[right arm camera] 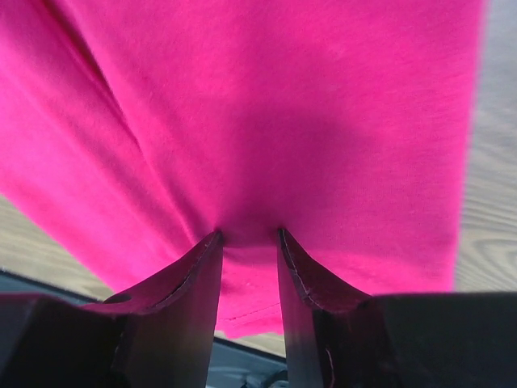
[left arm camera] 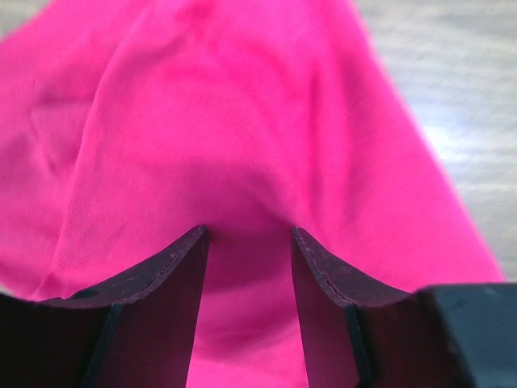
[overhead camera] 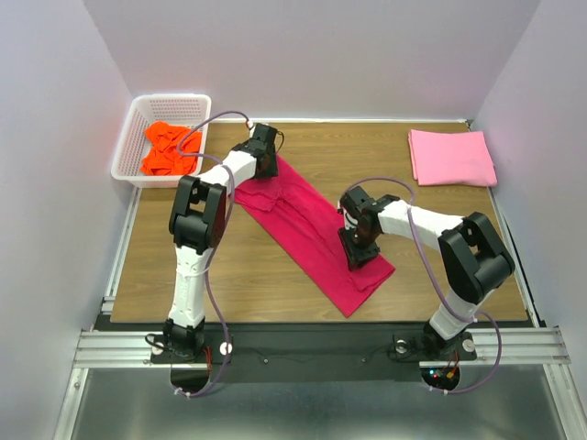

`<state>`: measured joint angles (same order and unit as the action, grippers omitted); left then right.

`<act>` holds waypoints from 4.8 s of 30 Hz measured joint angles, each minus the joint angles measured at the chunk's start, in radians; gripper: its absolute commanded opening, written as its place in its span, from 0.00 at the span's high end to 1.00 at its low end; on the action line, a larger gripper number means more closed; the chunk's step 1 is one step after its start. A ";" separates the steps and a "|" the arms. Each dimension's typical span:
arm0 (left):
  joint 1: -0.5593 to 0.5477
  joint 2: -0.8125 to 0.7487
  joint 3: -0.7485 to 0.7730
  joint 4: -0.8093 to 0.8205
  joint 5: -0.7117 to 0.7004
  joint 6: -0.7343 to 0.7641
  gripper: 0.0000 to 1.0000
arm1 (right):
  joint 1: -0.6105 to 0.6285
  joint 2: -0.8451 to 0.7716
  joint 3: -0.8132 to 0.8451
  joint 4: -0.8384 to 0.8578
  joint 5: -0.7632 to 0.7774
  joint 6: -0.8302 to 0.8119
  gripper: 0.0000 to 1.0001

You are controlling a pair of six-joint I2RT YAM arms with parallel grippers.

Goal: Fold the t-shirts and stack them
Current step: Fold the tshirt

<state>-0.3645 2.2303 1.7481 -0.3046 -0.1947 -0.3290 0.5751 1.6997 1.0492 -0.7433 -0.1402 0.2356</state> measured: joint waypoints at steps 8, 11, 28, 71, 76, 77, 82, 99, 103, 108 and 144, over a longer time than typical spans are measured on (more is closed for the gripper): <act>0.002 0.143 0.207 -0.009 0.029 0.077 0.43 | 0.044 0.041 0.013 0.010 -0.124 0.006 0.60; 0.004 0.216 0.316 -0.007 0.043 0.102 0.40 | 0.081 0.103 0.072 0.007 -0.177 0.024 0.60; 0.039 0.298 0.461 0.124 0.300 0.159 0.14 | 0.139 0.224 0.339 0.030 -0.100 0.118 0.27; -0.822 -0.840 -0.967 -0.260 -0.008 -1.059 0.28 | -0.018 -0.253 -0.146 0.075 -0.034 0.181 0.51; -0.737 -0.862 -0.975 -0.259 -0.024 -1.031 0.30 | -0.018 -0.250 -0.146 0.083 -0.036 0.184 0.51; -0.727 -0.860 -0.976 -0.260 -0.025 -1.024 0.30 | -0.018 -0.249 -0.146 0.085 -0.036 0.184 0.52; -0.722 -0.806 -0.976 -0.257 -0.022 -0.986 0.39 | -0.018 -0.232 -0.146 0.100 -0.036 0.188 0.55; -0.750 -0.732 -0.935 -0.253 0.007 -0.924 0.60 | -0.018 -0.199 -0.149 0.124 -0.088 0.203 0.56; -0.763 -0.725 -0.929 -0.253 0.015 -0.923 0.67 | -0.018 -0.198 -0.149 0.126 -0.103 0.211 0.56; -0.768 -0.724 -0.929 -0.253 0.023 -0.922 0.74 | -0.010 -0.181 -0.149 0.132 -0.111 0.217 0.56; -0.768 -0.722 -0.929 -0.245 0.029 -0.899 0.95 | 0.068 -0.136 -0.195 0.168 -0.054 0.267 0.86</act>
<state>-1.1328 1.5082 0.8196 -0.5491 -0.1654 -1.2278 0.6430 1.5639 0.8547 -0.5755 -0.1940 0.5026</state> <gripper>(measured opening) 0.170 0.244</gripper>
